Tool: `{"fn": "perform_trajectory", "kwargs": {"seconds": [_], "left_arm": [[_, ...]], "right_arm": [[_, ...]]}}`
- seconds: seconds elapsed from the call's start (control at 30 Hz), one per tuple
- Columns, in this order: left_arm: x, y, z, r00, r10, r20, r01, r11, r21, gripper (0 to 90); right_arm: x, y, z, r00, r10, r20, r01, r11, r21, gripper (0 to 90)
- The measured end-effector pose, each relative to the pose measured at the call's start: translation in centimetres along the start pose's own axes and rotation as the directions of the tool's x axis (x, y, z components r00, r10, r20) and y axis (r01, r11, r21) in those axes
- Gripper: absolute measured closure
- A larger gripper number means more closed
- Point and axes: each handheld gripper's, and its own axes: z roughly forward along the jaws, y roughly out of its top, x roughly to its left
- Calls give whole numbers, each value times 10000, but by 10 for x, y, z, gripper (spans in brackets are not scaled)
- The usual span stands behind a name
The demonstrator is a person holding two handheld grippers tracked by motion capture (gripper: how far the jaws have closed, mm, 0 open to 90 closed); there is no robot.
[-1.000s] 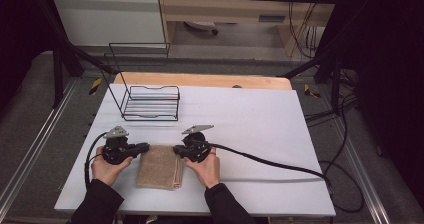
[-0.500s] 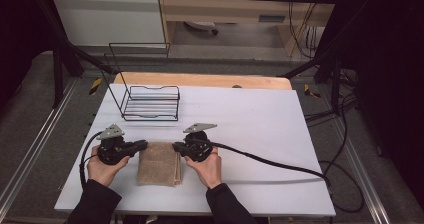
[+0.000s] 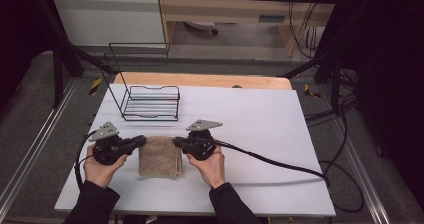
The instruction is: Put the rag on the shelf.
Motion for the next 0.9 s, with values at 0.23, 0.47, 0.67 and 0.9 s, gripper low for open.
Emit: {"fn": "perform_trajectory", "kwargs": {"seconds": [0.23,0.47,0.67,0.9], "left_arm": [[-5,4,-5,9999,79,-79,-82,9993,-363,846],[-7,8,-9,9997,112,-237,-128,9974,-706,846],[-8,13,-16,9992,142,-386,-186,9931,-1157,847],[-9,21,-21,9979,245,-606,-338,9869,-1581,847]], "right_arm": [[2,4,-7,9997,-243,-40,242,9991,-344,859],[7,12,-12,9980,-627,59,629,9963,-577,859],[10,20,-16,9969,-778,67,781,9930,-881,859],[13,28,-19,9947,-1008,191,1024,9873,-1217,859]]}}
